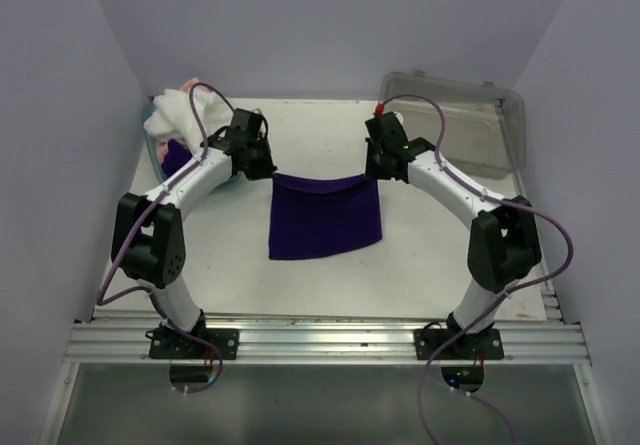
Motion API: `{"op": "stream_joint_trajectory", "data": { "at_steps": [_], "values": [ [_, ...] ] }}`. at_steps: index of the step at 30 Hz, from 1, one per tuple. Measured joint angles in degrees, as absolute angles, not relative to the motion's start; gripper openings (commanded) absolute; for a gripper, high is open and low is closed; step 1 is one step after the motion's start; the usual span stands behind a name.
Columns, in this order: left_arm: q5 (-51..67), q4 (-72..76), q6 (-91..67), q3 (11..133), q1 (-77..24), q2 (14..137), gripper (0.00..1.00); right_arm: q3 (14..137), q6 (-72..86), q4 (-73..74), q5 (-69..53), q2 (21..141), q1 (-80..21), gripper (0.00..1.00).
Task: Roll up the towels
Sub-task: Fold the towel
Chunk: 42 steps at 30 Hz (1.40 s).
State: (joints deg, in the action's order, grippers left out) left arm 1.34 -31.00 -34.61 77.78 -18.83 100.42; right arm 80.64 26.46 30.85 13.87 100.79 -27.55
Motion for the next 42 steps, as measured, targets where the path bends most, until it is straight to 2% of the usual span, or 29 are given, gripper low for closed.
{"op": "stream_joint_trajectory", "data": {
  "at_steps": [5,10,15,32,38,42],
  "values": [
    [3.77,-31.59,-33.12,78.06,-18.72,96.16,0.00,80.64,26.26,31.68,12.10,92.95,-27.42,0.00],
    [5.85,-32.16,-31.62,79.64,-18.72,85.91,0.00,81.89,25.89,31.90,10.52,78.70,-27.42,0.00],
    [8.38,-32.25,-30.65,81.62,-18.72,75.90,0.00,82.32,25.47,32.80,9.02,71.02,-27.42,0.00],
    [15.75,-38.98,-32.05,81.93,-18.76,53.21,0.00,82.28,24.71,41.56,-2.59,52.99,-27.42,0.00],
    [16.29,-38.54,-33.85,78.63,-18.76,50.04,0.00,78.19,26.39,42.15,-3.36,48.97,-27.46,0.00],
    [15.57,-37.85,-34.54,71.85,-18.76,52.77,0.00,72.25,26.85,41.50,-0.51,51.62,-27.46,0.00]
  ]
}}
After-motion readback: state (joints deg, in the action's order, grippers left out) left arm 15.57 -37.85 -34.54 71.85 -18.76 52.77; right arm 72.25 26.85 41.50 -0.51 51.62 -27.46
